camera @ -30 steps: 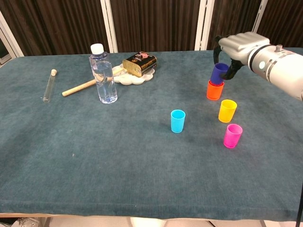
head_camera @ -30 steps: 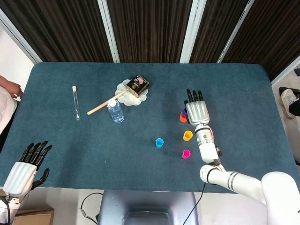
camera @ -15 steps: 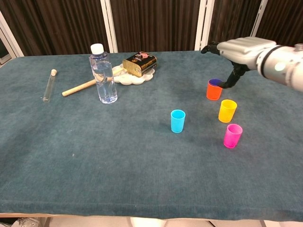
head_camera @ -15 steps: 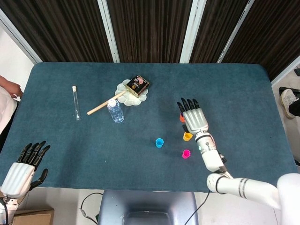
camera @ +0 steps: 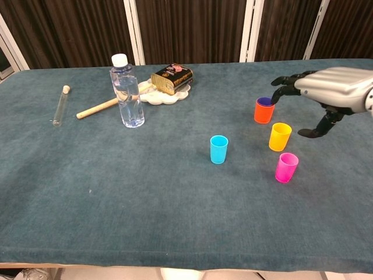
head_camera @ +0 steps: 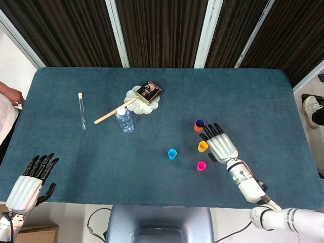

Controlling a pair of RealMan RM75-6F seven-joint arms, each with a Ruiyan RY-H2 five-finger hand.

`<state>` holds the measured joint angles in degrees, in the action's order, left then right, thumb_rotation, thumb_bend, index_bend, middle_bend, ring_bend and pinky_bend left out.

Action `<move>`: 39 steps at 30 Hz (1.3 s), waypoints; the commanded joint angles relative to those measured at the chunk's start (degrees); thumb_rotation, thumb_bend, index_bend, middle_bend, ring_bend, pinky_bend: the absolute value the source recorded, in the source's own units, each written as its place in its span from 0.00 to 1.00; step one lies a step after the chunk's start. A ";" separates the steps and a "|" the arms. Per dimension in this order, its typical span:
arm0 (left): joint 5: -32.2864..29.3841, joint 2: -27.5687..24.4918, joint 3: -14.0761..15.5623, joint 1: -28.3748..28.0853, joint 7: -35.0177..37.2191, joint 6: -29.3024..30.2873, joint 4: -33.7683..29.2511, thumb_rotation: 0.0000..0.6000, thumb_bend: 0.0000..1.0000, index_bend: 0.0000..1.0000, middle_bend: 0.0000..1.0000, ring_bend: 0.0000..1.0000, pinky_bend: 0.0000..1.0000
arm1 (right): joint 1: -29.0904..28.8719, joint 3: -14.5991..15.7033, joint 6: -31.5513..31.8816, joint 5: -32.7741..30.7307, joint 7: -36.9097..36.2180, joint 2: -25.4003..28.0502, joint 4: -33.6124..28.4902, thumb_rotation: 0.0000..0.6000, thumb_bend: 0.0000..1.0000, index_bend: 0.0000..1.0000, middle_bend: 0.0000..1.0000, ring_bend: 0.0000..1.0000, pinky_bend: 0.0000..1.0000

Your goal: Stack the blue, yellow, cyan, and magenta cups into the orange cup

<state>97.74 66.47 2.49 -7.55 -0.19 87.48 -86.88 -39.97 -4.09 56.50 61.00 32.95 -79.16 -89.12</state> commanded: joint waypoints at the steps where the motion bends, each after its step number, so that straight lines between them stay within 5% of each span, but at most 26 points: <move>1: -0.04 -0.05 -0.01 0.03 0.09 0.09 0.00 1.00 0.47 0.00 0.00 0.00 0.06 | -1.31 -1.10 -2.16 -2.56 0.05 -3.06 3.95 1.00 0.43 0.36 0.00 0.00 0.00; 22: 0.18 -0.44 0.06 0.23 1.16 0.78 0.20 1.00 0.47 0.00 0.00 0.00 0.06 | -2.69 -1.58 -2.20 -6.15 3.76 -8.08 9.25 1.00 0.43 0.61 0.03 0.00 0.00; 31: -0.21 -0.33 -0.05 0.08 0.81 0.32 0.20 1.00 0.47 0.00 0.00 0.00 0.06 | -2.44 -9.93 5.97 -3.50 -4.06 -7.37 7.23 1.00 0.43 0.63 0.05 0.00 0.00; 39: -0.52 -0.11 -0.11 -0.06 0.02 -0.19 0.04 1.00 0.47 0.00 0.00 0.00 0.06 | -7.59 -14.85 3.23 -14.07 3.28 -11.43 15.73 1.00 0.43 0.63 0.06 0.00 0.00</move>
<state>97.25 66.33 2.36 -7.59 -0.14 87.35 -86.84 -45.72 -17.71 60.89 49.72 33.94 -88.74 -76.46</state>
